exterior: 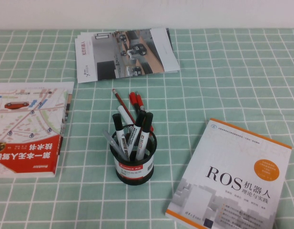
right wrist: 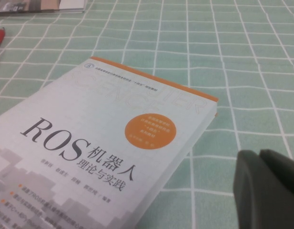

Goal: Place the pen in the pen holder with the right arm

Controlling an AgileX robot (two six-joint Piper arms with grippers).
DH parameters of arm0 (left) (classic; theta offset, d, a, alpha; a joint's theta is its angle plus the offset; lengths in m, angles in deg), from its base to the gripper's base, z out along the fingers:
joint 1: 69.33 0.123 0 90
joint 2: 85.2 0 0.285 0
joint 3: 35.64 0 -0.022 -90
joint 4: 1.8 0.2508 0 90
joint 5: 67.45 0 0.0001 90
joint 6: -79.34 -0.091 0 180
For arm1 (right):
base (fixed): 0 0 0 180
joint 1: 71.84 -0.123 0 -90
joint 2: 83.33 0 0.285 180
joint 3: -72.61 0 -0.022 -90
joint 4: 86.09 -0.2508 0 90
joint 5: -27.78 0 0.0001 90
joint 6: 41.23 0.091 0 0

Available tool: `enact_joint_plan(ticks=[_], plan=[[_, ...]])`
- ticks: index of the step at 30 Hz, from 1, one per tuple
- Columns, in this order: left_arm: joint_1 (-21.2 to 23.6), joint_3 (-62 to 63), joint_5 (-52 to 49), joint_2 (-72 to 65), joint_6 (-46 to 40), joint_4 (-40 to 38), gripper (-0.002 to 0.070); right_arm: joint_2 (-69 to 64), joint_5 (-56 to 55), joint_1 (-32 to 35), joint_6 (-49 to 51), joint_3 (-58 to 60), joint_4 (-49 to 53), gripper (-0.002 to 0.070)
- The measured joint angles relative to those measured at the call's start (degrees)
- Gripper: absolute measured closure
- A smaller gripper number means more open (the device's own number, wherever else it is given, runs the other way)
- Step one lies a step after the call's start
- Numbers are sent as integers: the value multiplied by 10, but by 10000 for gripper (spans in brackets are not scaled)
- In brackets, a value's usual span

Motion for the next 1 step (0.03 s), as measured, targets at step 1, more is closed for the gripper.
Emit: enact_joint_plan(ticks=[1], plan=[[0, 0, 0, 0, 0, 0, 679, 0, 0, 0, 0, 0, -1, 695]])
